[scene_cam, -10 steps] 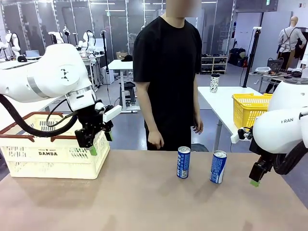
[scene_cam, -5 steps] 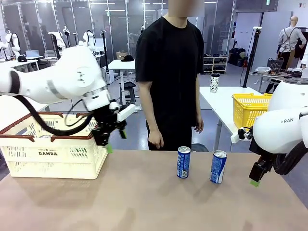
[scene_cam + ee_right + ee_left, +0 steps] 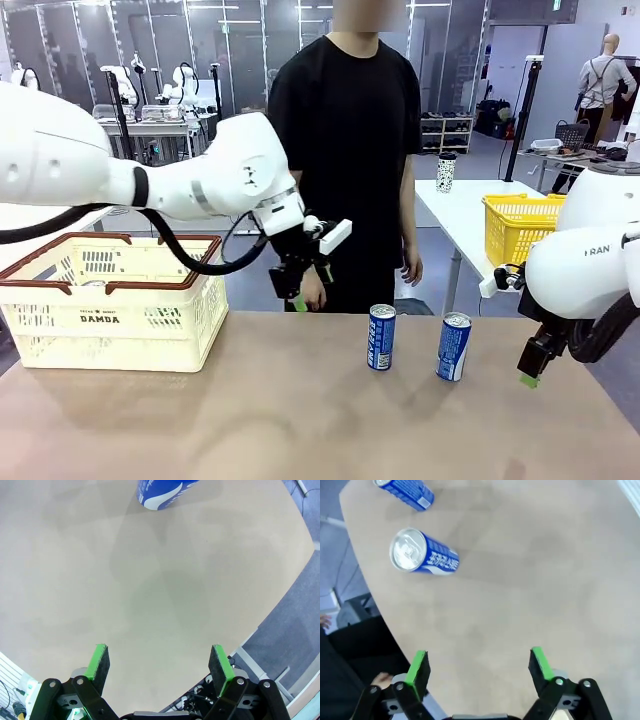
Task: Place the drinks into the Shopping basket.
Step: Pick up one drink and place it into the Shopping basket.
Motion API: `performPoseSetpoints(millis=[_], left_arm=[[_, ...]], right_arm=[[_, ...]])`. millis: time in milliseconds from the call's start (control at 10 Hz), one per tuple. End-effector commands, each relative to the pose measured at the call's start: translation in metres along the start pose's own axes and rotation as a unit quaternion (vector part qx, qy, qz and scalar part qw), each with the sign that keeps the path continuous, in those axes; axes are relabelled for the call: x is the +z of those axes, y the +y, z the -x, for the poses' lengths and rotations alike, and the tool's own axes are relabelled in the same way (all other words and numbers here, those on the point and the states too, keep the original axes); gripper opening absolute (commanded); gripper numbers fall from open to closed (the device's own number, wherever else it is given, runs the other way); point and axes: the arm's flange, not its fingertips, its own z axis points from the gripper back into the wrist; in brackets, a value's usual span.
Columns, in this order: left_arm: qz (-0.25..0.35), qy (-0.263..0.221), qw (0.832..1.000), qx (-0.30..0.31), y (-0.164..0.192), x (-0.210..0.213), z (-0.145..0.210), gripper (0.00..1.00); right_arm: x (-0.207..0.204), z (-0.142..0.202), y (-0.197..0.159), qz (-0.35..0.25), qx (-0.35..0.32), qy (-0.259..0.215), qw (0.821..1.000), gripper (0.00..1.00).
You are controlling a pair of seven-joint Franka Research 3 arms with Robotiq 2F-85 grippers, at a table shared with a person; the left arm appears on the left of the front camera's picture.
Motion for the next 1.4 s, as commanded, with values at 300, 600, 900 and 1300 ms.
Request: performPoseSetpoints(millis=[300,600,900,1300], left_arm=[[-0.001,-0.002,1.000,-0.009,0.010,-0.010,-0.006,1.00],[-0.014,-0.020,0.999,-0.041,0.021,-0.021,-0.011,1.00],[-0.057,-0.029,0.996,-0.054,0.038,-0.041,-0.028,1.00],[-0.067,-0.055,0.993,-0.080,0.052,-0.059,-0.053,1.00]], right_arm=[[0.000,0.000,0.001,-0.001,-0.003,-0.001,1.000,1.00],[0.000,0.000,0.001,-0.001,-0.003,-0.001,1.000,1.00],[0.000,0.000,0.001,-0.001,-0.003,-0.001,1.000,1.00],[0.000,0.000,0.001,-0.001,-0.003,-0.001,1.000,1.00]])
